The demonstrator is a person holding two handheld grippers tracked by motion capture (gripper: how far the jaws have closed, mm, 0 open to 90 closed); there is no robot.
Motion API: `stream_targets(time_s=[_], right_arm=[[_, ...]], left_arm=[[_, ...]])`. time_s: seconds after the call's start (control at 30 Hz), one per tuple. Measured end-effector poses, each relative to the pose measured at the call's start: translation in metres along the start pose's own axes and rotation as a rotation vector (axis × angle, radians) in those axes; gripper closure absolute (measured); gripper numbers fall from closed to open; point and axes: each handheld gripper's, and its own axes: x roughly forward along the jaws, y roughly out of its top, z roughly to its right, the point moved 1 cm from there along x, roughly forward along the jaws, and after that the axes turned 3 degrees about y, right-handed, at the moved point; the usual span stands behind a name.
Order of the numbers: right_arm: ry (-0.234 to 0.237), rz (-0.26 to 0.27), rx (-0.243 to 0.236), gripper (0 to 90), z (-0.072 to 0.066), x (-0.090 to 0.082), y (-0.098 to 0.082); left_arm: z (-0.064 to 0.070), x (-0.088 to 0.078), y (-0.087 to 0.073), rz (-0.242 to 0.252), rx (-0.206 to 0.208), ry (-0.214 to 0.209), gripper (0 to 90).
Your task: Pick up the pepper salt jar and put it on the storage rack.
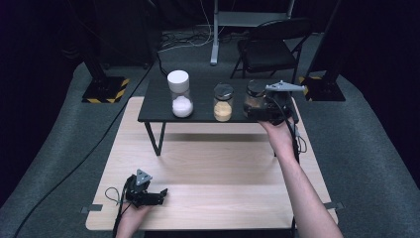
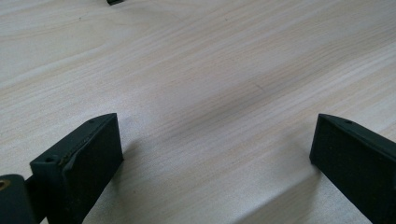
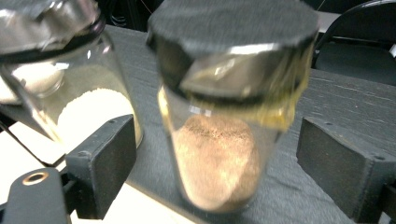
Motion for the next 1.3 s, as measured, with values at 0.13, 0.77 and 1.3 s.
stream_targets(time_s=[0.13,0.77,1.3], right_arm=[[-0.005,0.005,-0.012,10.7,0.0,-0.005,-0.008],[0.025,0.027,-0.036,10.4,-0.009,-0.024,-0.048],[0.044,0.017,-0.038,10.6,-0.015,-0.024,-0.074]], left_arm=[[0.0,0.0,0.0,0.0,0.0,0.0,2.1],[0.0,0.0,0.0,0.0,-0.001,0.001,2.2],[0.0,0.0,0.0,0.002,-0.002,0.001,2.2]])
